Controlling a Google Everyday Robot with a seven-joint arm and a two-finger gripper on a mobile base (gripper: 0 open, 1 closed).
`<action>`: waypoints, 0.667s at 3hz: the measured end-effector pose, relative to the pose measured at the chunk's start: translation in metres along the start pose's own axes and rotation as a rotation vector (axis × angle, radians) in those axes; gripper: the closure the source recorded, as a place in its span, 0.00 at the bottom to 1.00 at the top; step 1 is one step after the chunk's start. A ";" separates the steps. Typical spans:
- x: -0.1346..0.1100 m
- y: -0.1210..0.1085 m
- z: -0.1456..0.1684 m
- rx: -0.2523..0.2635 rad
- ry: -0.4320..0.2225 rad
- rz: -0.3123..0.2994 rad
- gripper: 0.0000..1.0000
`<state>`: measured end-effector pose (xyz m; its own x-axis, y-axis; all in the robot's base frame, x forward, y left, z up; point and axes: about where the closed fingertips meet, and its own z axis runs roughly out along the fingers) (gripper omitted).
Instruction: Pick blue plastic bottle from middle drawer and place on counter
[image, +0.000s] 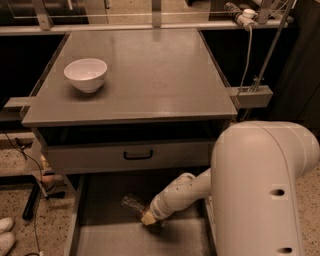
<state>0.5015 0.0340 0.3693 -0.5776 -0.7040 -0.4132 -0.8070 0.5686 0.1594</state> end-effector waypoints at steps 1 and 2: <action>0.000 0.000 0.000 0.000 0.000 0.000 0.89; 0.000 0.000 0.000 0.000 0.000 0.000 1.00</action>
Offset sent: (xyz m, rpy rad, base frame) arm 0.0000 0.0000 0.0000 0.0000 0.0000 0.0000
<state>0.5014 0.0339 0.3694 -0.5777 -0.7038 -0.4135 -0.8069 0.5687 0.1594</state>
